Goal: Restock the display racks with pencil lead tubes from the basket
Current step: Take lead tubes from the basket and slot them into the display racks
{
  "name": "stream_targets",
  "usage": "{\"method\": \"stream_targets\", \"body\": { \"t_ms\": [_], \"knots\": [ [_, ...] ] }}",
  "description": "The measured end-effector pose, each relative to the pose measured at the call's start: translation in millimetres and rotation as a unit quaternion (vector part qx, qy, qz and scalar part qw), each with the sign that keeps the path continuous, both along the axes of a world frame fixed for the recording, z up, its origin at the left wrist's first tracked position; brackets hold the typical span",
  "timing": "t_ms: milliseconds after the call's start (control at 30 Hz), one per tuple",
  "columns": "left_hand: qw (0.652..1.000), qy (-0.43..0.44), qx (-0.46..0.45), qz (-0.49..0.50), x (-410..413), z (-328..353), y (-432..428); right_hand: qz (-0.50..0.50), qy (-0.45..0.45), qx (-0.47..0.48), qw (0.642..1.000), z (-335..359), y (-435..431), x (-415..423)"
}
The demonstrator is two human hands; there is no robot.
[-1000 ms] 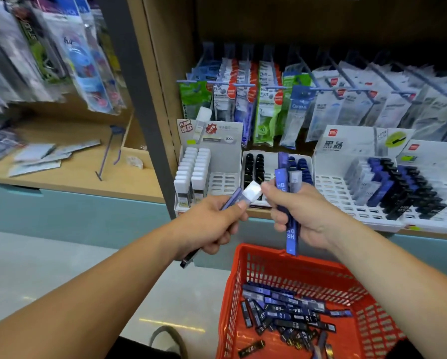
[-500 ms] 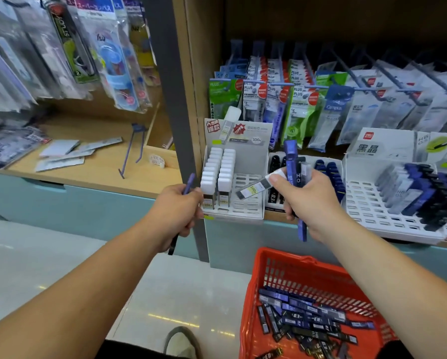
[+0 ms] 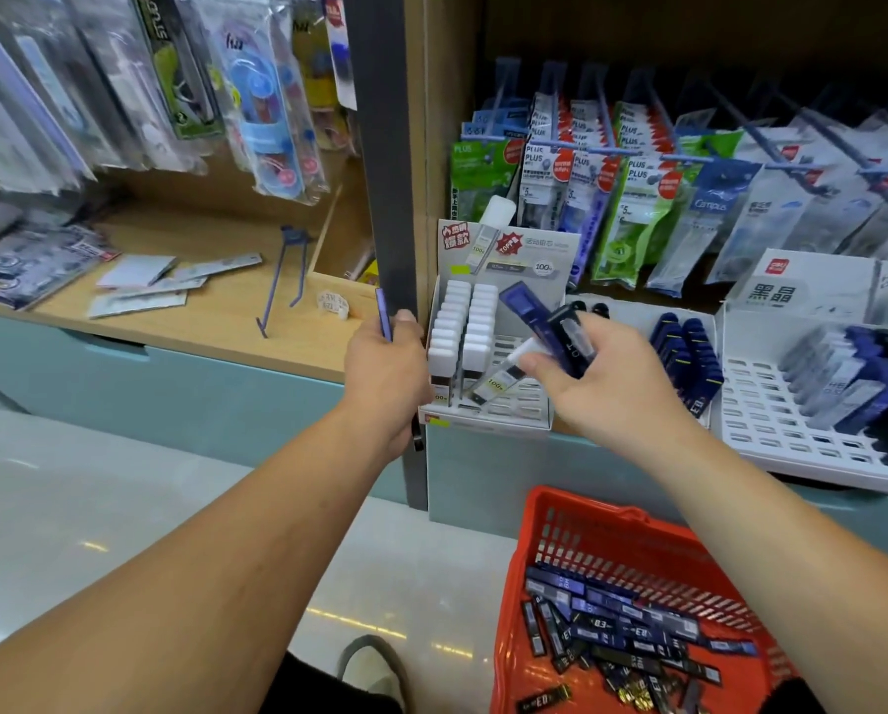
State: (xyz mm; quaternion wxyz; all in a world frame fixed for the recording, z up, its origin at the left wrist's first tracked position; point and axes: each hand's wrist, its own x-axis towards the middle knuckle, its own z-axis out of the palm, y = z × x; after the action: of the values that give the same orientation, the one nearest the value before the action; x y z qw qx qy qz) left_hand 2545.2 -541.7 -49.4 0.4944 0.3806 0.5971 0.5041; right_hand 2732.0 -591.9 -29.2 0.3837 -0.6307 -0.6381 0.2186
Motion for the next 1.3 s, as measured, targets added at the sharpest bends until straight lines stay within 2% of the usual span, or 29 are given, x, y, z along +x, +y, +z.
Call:
{"method": "stream_targets", "body": {
  "t_ms": [167, 333, 433, 567, 767, 900, 1067, 1300],
  "knots": [
    [0.998, -0.049, -0.015, -0.018, 0, 2, -5, 0.035, -0.076, 0.016, 0.996, -22, 11, -16],
    [0.998, -0.031, -0.023, -0.042, -3, 3, -6, 0.057, -0.085, 0.035, 0.994, -24, 18, -18],
    [0.999, -0.019, -0.021, -0.043, -3, 2, -6, 0.073, -0.171, 0.038, 0.982, -22, 19, -19],
    [0.998, -0.040, -0.013, -0.035, -1, 7, -8, 0.082, -0.197, 0.045, 0.976, -18, 19, -21],
    [0.999, -0.030, -0.009, -0.017, -1, 9, -9, 0.072, -0.173, 0.022, 0.982, -14, 22, -15],
    [1.000, -0.025, -0.012, -0.012, 0, 10, -11, 0.063, -0.167, 0.038, 0.983, -15, 23, -15],
    [0.999, -0.036, -0.021, -0.007, 5, 12, -12, 0.045, -0.093, 0.033, 0.994, -24, 24, -18],
    [0.997, -0.062, -0.045, 0.017, 8, 15, -14, 0.047, -0.101, 0.041, 0.993, -31, 25, -28]
  ]
}}
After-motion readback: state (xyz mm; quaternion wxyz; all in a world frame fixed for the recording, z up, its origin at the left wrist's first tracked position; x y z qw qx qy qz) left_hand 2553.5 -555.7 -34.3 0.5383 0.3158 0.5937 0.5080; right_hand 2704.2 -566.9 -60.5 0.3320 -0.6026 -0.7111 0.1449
